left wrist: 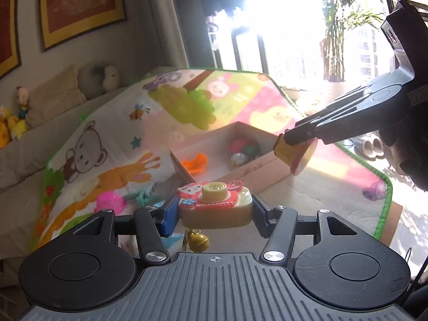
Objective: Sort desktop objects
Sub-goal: 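Drop the Hello Kitty toy into the pink box with the left gripper while the right grasps the pudding toy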
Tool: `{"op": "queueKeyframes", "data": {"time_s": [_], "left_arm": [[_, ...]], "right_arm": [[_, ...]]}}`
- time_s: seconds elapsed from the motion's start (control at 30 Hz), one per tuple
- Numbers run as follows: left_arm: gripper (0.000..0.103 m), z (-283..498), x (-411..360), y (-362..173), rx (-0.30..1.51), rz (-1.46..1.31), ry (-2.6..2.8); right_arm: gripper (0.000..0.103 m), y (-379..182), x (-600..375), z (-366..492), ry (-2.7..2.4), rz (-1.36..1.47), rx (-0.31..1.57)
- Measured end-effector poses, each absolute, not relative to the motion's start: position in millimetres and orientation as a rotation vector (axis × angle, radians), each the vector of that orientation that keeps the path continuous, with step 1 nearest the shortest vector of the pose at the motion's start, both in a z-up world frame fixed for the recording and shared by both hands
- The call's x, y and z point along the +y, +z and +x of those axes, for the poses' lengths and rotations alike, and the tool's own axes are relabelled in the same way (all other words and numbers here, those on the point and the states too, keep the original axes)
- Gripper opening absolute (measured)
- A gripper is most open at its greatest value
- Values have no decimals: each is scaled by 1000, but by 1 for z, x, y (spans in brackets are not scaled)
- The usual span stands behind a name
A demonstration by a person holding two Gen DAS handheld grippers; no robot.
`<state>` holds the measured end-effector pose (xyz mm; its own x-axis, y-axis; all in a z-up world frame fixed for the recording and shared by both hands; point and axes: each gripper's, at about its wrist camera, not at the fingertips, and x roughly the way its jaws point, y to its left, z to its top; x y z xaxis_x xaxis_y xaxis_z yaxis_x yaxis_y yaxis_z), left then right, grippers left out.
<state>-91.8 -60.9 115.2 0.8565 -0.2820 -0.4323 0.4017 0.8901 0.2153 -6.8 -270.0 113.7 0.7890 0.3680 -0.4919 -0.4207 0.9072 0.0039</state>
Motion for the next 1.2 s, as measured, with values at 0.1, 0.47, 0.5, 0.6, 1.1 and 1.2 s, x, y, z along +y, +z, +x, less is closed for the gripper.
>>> {"op": "queueKeyframes", "data": {"time_s": [0.1, 0.47, 0.5, 0.6, 1.1, 1.2], "left_arm": [[61, -65, -80, 140, 287, 320, -368], [80, 63, -110, 111, 433, 217, -329], [85, 59, -107, 106, 444, 215, -325], [91, 34, -94, 90, 488, 203, -318], [99, -36, -49, 27, 742, 156, -208], [100, -38, -43, 27, 747, 133, -200]], "right_arm": [[16, 151, -284, 10, 383, -89, 423], [31, 122, -310, 64, 323, -21, 500], [45, 111, -315, 60, 308, -15, 517], [66, 79, -322, 48, 307, -34, 576], [55, 14, -306, 28, 357, -60, 791], [55, 44, -294, 27, 409, -79, 723]]}}
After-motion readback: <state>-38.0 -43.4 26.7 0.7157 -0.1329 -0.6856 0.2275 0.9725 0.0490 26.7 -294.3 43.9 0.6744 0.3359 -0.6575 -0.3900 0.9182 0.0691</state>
